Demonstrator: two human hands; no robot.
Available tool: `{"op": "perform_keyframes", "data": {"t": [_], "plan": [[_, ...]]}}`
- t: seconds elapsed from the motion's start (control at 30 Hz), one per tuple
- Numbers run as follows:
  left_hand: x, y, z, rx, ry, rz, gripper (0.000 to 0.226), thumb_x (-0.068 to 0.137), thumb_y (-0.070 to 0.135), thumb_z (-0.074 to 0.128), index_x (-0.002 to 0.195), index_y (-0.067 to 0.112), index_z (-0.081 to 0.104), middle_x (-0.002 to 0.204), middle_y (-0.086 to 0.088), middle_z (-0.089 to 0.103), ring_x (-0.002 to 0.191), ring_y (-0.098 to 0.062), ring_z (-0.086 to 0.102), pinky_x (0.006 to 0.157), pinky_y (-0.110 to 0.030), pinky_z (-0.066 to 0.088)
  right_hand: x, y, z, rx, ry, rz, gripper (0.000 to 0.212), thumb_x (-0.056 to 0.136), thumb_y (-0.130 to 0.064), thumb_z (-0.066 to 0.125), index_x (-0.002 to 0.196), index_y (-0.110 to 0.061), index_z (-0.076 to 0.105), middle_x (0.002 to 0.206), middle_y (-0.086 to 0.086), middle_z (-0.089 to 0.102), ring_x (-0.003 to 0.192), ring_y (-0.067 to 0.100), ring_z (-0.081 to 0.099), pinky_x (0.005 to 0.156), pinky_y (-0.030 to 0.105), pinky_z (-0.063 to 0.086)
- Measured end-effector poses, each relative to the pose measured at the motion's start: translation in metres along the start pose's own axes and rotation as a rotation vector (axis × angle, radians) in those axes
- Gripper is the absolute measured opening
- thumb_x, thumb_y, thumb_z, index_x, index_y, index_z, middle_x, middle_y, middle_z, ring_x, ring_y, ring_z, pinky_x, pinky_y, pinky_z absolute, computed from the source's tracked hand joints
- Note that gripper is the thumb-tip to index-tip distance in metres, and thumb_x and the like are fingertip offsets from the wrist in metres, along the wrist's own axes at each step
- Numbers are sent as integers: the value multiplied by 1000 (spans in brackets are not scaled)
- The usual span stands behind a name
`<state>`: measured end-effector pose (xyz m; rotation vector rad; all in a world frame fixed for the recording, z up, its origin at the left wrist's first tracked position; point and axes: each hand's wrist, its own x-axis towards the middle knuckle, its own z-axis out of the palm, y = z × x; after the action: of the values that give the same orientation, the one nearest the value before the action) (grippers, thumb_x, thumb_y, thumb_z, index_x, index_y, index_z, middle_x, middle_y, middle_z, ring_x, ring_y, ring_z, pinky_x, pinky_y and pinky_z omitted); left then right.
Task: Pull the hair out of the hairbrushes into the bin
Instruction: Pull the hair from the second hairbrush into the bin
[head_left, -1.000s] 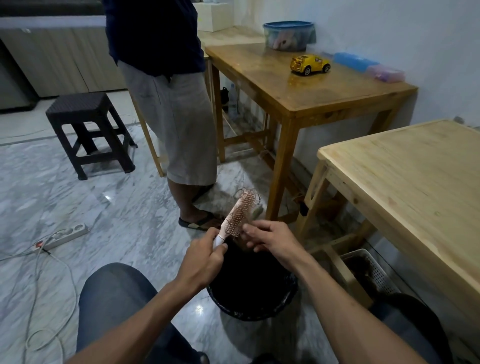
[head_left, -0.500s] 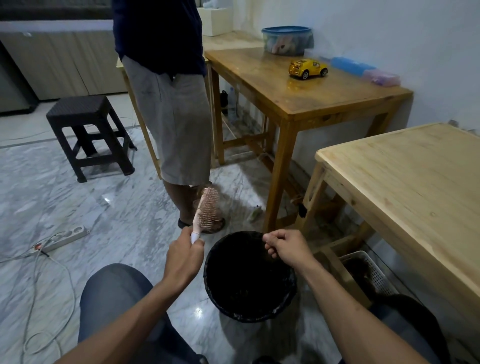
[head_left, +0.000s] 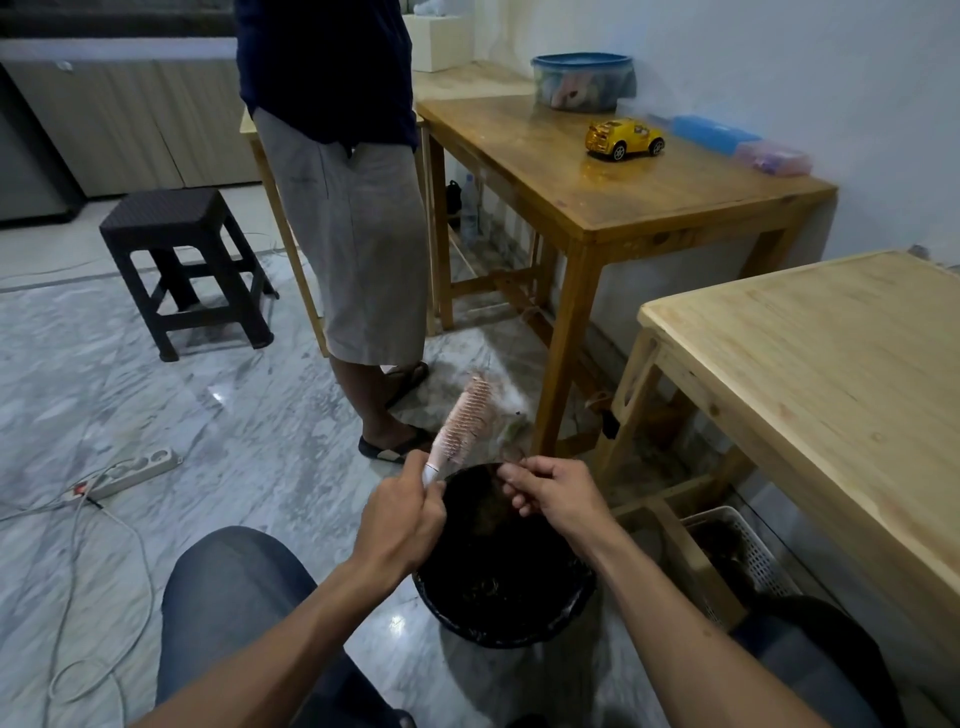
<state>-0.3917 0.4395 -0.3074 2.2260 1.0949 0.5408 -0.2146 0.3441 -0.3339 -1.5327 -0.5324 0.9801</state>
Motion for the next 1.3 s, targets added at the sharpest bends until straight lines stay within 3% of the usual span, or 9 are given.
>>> {"op": "perform_keyframes", "data": {"t": [0.2,0.3,0.47,0.63,0.7,0.8,0.9,1.0,1.3], "plan": [[10,-7,-10,-78,123,-141,4,96,19,52,97,16,51,70,-10,60,60,-26,55,53,-41,41,-4,26,-34,-214,120,130,14,95,-15,71,85,-8,77,69,4,70,57,8,61,57,21,52],[8,-7,-7,-96,96,-125,2,95,19,53,95,17,52,68,-10,60,58,-26,55,52,-39,39,-5,26,-31,-246,50,178,10,97,-9,66,102,-9,75,91,7,72,71,10,67,64,22,57],[4,-1,0,-109,53,-100,3,95,19,54,98,19,52,67,-8,60,60,-26,56,55,-42,42,-5,-4,-17,-550,-121,247,77,84,-10,53,156,-32,37,150,-2,46,111,22,61,81,37,63],[3,1,1,-129,11,-73,3,95,20,54,94,20,52,64,-7,57,57,-24,52,53,-38,38,-8,-36,-4,-529,-77,156,78,83,-20,55,157,-33,35,159,-2,42,101,7,58,74,25,47],[2,2,0,-130,-8,-47,5,95,20,55,92,19,51,64,-5,54,55,-22,49,52,-36,35,-5,-37,-1,-408,-49,68,76,84,-27,59,156,-34,37,160,-1,41,124,15,55,93,29,44],[-1,0,-2,-82,-35,11,5,95,20,56,96,19,51,63,-3,54,53,-20,49,51,-35,33,0,-38,2,-59,-82,21,69,89,-46,66,152,-32,42,148,-2,55,127,19,59,107,40,45],[-3,-2,-3,-18,-54,57,6,96,21,54,98,19,49,63,-1,55,56,-20,51,52,-35,33,2,-40,3,80,-31,-5,43,90,-40,74,127,-20,65,114,0,76,92,19,76,80,29,59],[-4,-5,-4,-32,-62,34,5,96,20,53,99,20,49,66,-4,58,57,-20,53,52,-34,34,4,-34,3,104,154,-36,15,88,-21,79,95,-8,79,76,2,76,66,13,66,59,19,54],[5,-10,-9,-229,71,-244,10,95,19,54,87,12,51,76,-9,59,63,-22,50,57,-38,34,-4,-2,-25,-68,350,207,12,95,-13,71,87,-5,76,75,9,72,63,14,62,65,26,56]]}}
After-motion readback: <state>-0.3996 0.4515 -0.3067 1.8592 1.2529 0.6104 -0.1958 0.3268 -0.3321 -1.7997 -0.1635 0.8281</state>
